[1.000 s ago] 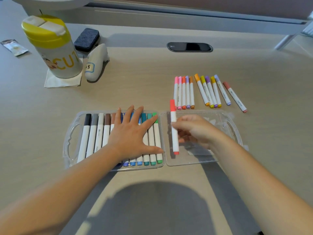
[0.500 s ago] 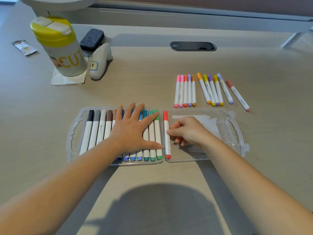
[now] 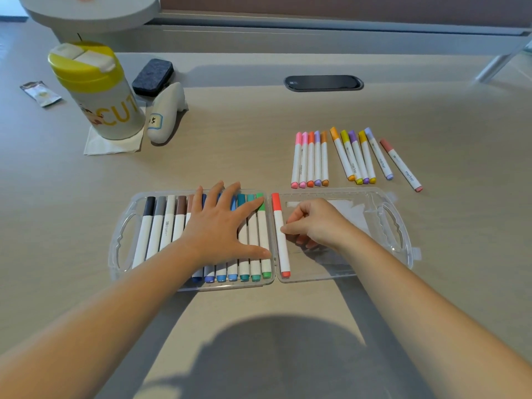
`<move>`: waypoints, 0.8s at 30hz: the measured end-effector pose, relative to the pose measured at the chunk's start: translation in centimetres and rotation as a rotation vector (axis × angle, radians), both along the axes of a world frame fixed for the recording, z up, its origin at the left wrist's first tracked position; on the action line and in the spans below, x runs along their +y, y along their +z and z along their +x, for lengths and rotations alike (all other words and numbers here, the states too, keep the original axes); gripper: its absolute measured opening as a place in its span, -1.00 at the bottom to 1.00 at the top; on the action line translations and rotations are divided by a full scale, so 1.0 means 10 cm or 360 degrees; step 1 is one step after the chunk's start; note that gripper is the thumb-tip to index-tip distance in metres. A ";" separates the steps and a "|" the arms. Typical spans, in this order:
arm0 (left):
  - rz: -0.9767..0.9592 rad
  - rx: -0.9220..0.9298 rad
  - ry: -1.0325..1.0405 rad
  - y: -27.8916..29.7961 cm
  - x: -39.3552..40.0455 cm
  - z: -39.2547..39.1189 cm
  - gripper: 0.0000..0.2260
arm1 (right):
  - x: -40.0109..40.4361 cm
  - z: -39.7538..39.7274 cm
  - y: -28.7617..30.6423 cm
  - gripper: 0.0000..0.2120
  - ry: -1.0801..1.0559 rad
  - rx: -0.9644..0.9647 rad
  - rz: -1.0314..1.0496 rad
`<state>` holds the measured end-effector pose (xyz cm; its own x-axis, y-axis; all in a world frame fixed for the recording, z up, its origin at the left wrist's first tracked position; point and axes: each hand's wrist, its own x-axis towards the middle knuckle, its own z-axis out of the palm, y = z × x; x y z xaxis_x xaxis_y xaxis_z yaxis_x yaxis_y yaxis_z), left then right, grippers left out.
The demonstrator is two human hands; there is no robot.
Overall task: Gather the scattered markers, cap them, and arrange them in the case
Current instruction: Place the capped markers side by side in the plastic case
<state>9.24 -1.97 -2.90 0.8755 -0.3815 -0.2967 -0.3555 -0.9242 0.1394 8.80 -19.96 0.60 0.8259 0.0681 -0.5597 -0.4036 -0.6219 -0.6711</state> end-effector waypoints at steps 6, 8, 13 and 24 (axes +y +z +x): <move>-0.0052 -0.0017 -0.0030 -0.02 -0.21 -0.03 -0.03 | -0.28 0.14 -0.02 -0.90 -0.0455 -0.0482 0.0024; -0.0008 -0.0030 -0.0046 -0.05 -0.24 -0.01 -0.04 | -0.39 0.21 -0.01 -0.91 -0.0595 -0.0612 0.0025; 0.0022 -0.0048 -0.0058 -0.04 -0.32 -0.01 -0.07 | -0.62 0.38 -0.02 -0.79 -0.0860 -0.0767 -0.0010; -0.0040 -0.0089 -0.0035 -0.06 -0.29 -0.02 0.07 | -0.34 0.69 -0.16 -0.73 -0.0522 -0.0822 -0.0168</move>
<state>9.04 -4.84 -3.47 0.8816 -0.4078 -0.2377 -0.3838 -0.9125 0.1419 15.65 -23.32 -0.97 0.9604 -0.2691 -0.0722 -0.2246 -0.5944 -0.7722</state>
